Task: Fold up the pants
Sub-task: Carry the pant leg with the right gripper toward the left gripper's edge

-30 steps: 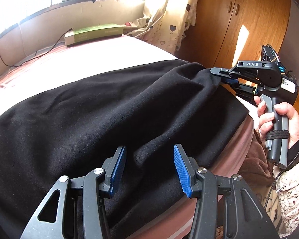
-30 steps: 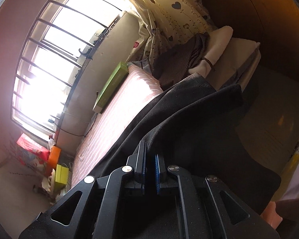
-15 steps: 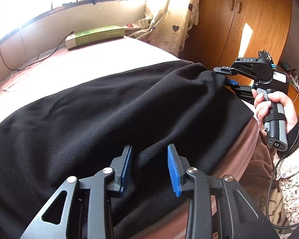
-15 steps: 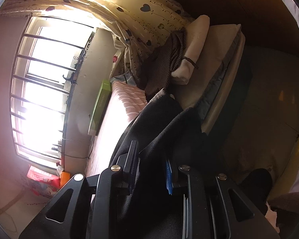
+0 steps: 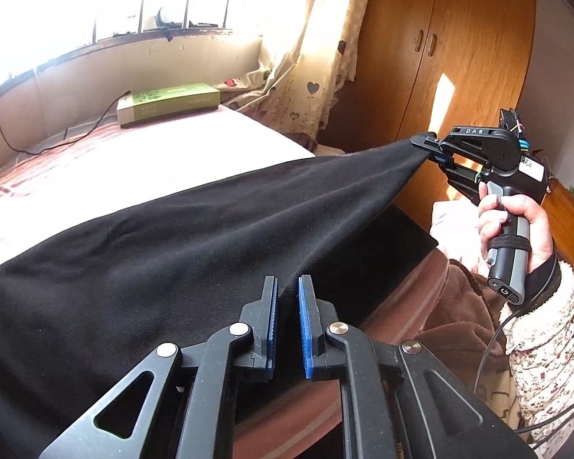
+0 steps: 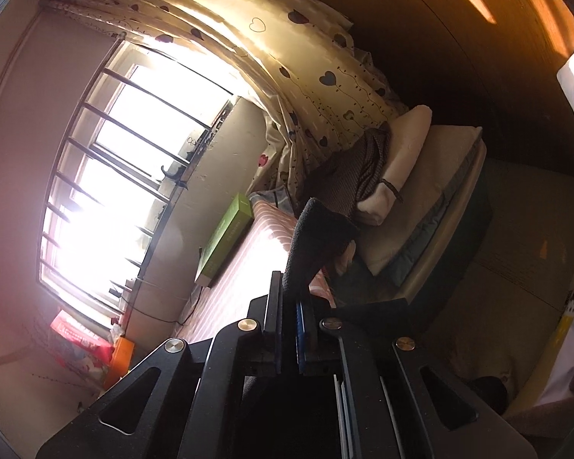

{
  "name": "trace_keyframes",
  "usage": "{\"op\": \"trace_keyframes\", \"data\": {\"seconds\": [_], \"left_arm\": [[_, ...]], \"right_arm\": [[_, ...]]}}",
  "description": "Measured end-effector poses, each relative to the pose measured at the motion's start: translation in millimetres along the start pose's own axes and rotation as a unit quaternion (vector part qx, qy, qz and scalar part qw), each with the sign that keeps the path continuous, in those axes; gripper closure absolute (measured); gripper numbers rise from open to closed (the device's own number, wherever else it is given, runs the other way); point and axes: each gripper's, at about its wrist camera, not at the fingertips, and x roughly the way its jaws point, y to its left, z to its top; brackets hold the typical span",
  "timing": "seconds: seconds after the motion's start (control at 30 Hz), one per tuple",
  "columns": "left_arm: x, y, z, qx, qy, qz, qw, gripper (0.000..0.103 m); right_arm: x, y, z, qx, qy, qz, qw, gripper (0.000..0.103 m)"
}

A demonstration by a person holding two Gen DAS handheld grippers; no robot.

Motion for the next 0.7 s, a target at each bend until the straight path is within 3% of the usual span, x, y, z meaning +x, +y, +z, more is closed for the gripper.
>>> {"op": "trace_keyframes", "data": {"seconds": [0.23,0.33,0.4,0.47,0.63,0.7], "left_arm": [[-12.2,-15.3,-5.5,0.016,-0.002,-0.029,0.9994,0.078],[-5.4,-16.9,-11.1,0.026,0.012,-0.02,0.9994,0.078],[2.8,-14.5,-14.5,0.024,0.031,-0.027,0.9989,0.069],[10.9,-17.5,-18.4,0.045,0.046,-0.006,0.9979,0.059],[23.2,-17.4,-22.2,0.057,0.066,0.01,0.9961,0.055],[26.4,-14.5,-21.4,0.053,0.07,0.016,0.996,0.046]], "right_arm": [[-35.5,-13.2,-16.8,0.015,-0.02,-0.006,1.0,0.098],[-33.1,-30.0,-21.6,0.036,-0.01,-0.019,0.999,0.098],[-24.5,-43.5,-24.2,0.054,0.005,-0.03,0.998,0.098],[-14.8,-52.8,-27.4,0.061,0.014,-0.055,0.997,0.098],[-1.3,-60.5,-30.2,0.041,0.026,-0.08,0.996,0.098],[-4.9,-58.1,-31.1,0.032,0.018,-0.075,0.997,0.098]]}}
